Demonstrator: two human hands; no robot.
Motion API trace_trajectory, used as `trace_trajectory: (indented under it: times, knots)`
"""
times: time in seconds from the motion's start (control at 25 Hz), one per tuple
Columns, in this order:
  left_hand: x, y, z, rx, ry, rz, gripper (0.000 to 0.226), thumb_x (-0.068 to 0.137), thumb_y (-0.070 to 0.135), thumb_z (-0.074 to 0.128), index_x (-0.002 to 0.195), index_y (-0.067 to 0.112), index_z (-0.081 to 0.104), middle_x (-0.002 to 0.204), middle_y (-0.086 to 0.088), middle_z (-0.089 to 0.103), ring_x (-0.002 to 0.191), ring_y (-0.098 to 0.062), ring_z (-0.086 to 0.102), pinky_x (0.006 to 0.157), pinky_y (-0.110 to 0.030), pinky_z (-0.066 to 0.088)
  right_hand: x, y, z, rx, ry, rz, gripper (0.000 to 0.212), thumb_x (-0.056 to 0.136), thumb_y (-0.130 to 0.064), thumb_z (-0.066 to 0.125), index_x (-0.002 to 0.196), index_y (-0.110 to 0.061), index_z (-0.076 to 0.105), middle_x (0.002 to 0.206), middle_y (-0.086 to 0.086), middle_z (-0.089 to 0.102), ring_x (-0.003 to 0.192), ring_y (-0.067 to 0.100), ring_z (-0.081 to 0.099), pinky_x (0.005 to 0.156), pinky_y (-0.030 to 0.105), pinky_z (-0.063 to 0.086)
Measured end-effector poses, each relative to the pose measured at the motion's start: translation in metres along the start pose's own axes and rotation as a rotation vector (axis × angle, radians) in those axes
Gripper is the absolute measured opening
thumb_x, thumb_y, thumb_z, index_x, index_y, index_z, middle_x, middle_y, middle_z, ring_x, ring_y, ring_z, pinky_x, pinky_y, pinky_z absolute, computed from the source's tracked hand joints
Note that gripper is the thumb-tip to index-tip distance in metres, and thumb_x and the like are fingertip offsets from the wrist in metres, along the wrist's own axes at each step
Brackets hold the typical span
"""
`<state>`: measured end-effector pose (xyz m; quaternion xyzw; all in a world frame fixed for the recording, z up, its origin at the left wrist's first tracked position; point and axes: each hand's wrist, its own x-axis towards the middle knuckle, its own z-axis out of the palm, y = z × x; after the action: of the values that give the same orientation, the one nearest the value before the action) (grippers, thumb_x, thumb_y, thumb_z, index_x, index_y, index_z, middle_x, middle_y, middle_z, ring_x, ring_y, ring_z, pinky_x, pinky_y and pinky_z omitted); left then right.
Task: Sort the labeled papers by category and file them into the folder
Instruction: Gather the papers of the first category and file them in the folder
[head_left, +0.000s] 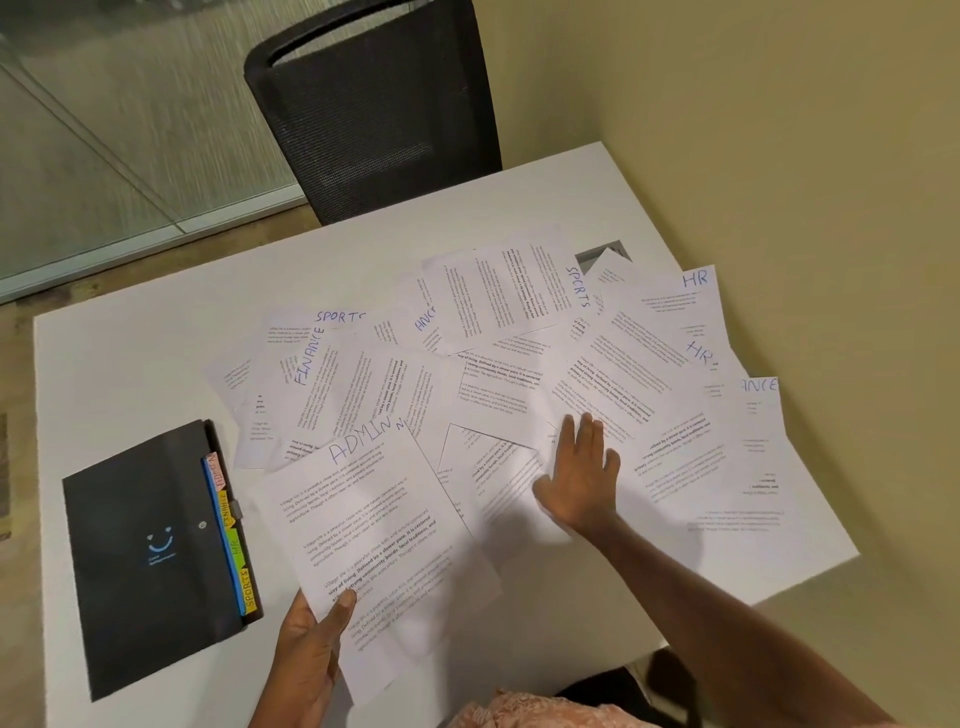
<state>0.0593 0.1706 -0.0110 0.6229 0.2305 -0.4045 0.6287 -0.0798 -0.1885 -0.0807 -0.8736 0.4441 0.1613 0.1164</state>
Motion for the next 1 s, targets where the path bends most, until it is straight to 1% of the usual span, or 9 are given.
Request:
trace_trajectory:
  times: [0.16, 0.32, 0.4, 0.52, 0.56, 0.64, 0.72, 0.88, 1.0]
  knots:
    - [-0.002, 0.002, 0.001, 0.01, -0.007, 0.012, 0.053, 0.101, -0.005, 0.058, 0.148, 0.021, 0.057, 0.132, -0.016, 0.072, 0.12, -0.042, 0.067, 0.077, -0.04, 0.067, 0.008, 0.009, -0.012, 0.062, 0.074, -0.001, 0.082, 0.08, -0.027, 0.066, 0.156, -0.008, 0.041, 0.158, 0.018, 0.049, 0.146, 0.036, 0.049, 0.097, 0.054, 0.055]
    - [0.0, 0.002, 0.0, 0.013, -0.008, 0.007, 0.051, 0.101, -0.004, 0.059, 0.145, 0.023, 0.06, 0.133, -0.015, 0.073, 0.121, -0.041, 0.067, 0.078, -0.039, 0.066, 0.013, 0.026, -0.018, 0.2, 0.259, -0.085, 0.05, 0.086, -0.012, 0.063, 0.135, -0.016, 0.058, 0.112, 0.001, 0.065, 0.101, 0.027, 0.068, 0.061, 0.037, 0.057]
    - [0.0, 0.001, -0.001, 0.014, -0.005, 0.013, 0.048, 0.101, -0.004, 0.059, 0.14, 0.024, 0.063, 0.132, -0.014, 0.073, 0.122, -0.041, 0.067, 0.08, -0.039, 0.066, 0.014, 0.033, -0.018, 0.233, 0.267, -0.122, 0.052, 0.09, -0.01, 0.067, 0.14, -0.02, 0.059, 0.112, -0.001, 0.068, 0.1, 0.026, 0.069, 0.062, 0.04, 0.06]
    - [0.0, 0.001, -0.003, 0.019, 0.001, 0.018, 0.048, 0.101, -0.003, 0.06, 0.139, 0.026, 0.063, 0.133, -0.014, 0.073, 0.123, -0.04, 0.067, 0.086, -0.043, 0.065, 0.016, 0.046, -0.023, 0.083, 0.2, -0.165, 0.069, 0.085, -0.013, 0.081, 0.148, -0.024, 0.055, 0.135, 0.005, 0.062, 0.107, 0.029, 0.066, 0.063, 0.043, 0.061]
    - [0.0, 0.002, -0.005, 0.026, 0.008, 0.013, 0.048, 0.101, -0.003, 0.06, 0.14, 0.026, 0.063, 0.134, -0.014, 0.073, 0.122, -0.041, 0.067, 0.093, -0.048, 0.062, 0.017, 0.051, -0.025, 0.006, 0.181, -0.191, 0.067, 0.081, -0.013, 0.084, 0.142, -0.023, 0.06, 0.14, 0.008, 0.058, 0.11, 0.031, 0.063, 0.064, 0.041, 0.059]
    - [0.0, 0.003, -0.008, 0.035, 0.022, 0.006, 0.047, 0.101, -0.002, 0.061, 0.139, 0.026, 0.062, 0.134, -0.015, 0.072, 0.122, -0.042, 0.067, 0.103, -0.054, 0.054, 0.014, 0.056, -0.028, -0.086, 0.219, -0.214, 0.04, 0.081, -0.017, 0.085, 0.118, -0.017, 0.072, 0.139, 0.01, 0.054, 0.114, 0.032, 0.057, 0.068, 0.041, 0.053]
    - [-0.003, 0.006, -0.009, 0.031, 0.028, 0.01, 0.047, 0.101, -0.002, 0.062, 0.138, 0.027, 0.063, 0.131, -0.013, 0.074, 0.12, -0.041, 0.068, 0.095, -0.051, 0.06, 0.009, 0.054, -0.027, -0.108, 0.245, -0.176, 0.027, 0.086, -0.032, 0.081, 0.103, -0.012, 0.076, 0.135, 0.01, 0.054, 0.113, 0.031, 0.055, 0.076, 0.043, 0.052]
    - [-0.008, 0.007, -0.01, 0.018, 0.036, 0.011, 0.043, 0.101, -0.003, 0.061, 0.127, 0.03, 0.068, 0.122, -0.007, 0.079, 0.115, -0.037, 0.07, 0.079, -0.039, 0.066, -0.007, 0.039, -0.019, -0.072, 0.207, -0.068, 0.079, 0.067, -0.078, 0.082, 0.098, -0.006, 0.072, 0.12, 0.013, 0.063, 0.101, 0.032, 0.059, 0.078, 0.046, 0.05]
    - [-0.01, 0.006, -0.011, 0.029, 0.034, 0.0, 0.044, 0.101, -0.002, 0.062, 0.128, 0.032, 0.068, 0.123, -0.007, 0.078, 0.115, -0.036, 0.07, 0.077, -0.039, 0.066, -0.015, 0.025, -0.012, -0.021, 0.145, 0.058, 0.103, 0.049, -0.092, 0.08, 0.102, -0.004, 0.065, 0.106, 0.011, 0.061, 0.094, 0.03, 0.058, 0.073, 0.045, 0.051]
